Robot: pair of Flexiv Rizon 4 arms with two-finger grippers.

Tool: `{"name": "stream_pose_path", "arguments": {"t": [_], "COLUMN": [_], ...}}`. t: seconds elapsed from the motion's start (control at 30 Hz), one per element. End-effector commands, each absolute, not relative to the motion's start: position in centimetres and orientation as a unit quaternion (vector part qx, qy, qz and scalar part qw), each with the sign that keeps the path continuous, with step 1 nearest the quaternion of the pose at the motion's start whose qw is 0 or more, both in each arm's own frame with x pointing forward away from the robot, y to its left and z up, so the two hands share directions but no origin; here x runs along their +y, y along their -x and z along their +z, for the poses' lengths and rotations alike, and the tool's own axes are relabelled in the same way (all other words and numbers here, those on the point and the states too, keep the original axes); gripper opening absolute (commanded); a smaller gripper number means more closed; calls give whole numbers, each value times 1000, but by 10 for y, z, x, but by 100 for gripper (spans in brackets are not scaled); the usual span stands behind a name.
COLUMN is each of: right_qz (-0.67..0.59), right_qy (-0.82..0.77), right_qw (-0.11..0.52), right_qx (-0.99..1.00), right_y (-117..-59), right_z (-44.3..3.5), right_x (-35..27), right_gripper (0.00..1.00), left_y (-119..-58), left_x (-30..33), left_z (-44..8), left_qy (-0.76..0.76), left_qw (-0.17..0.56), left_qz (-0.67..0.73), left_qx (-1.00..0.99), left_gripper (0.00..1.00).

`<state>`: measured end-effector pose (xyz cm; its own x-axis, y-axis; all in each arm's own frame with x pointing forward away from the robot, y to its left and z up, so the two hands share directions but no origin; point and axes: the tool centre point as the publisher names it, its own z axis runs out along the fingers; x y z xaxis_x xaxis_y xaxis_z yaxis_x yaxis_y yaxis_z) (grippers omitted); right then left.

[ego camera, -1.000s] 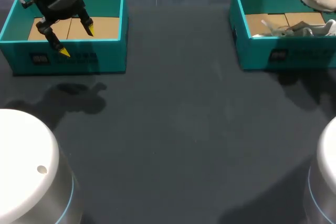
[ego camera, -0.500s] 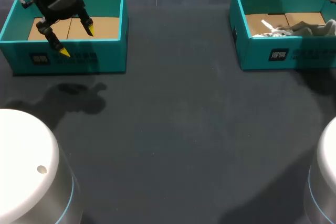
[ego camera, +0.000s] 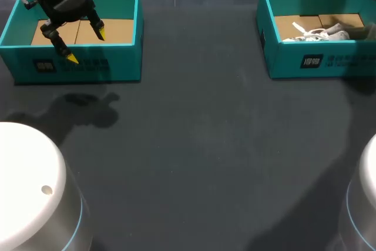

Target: Take the shoe out of the shoebox, open the shoe tongue, remove and reinsert the insole, then place the shoe into the shoebox

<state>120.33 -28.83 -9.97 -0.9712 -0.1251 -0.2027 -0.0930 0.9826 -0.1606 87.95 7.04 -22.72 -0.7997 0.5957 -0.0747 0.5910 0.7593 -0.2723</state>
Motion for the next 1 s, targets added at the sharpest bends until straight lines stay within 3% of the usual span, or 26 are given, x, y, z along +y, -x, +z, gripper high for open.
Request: {"name": "stream_pose_path", "arguments": {"t": [0.03, 0.27, 0.83, 1.0], "right_qz": [-82, -42, -29, -27], "right_qy": [-49, -241, -260, -402], "right_qw": [109, 33, 32, 39], "right_qx": [989, 969, 965, 915], "right_y": [-1173, -1161, -1162, -1158], "right_z": [-115, -135, -136, -142], "right_x": [-295, -314, -316, -325], "right_gripper": [0, 0, 0, 0], "left_y": [-880, -880, -880, -880], "left_x": [71, 71, 71, 71], "left_z": [-227, -227, -227, -227], "left_qy": [317, 317, 317, 317], "left_qw": [9, 9, 9, 9], "left_qz": [141, 141, 141, 141], "left_qx": [-938, -938, -938, -938], "left_gripper": [100, 100, 100, 100]}}
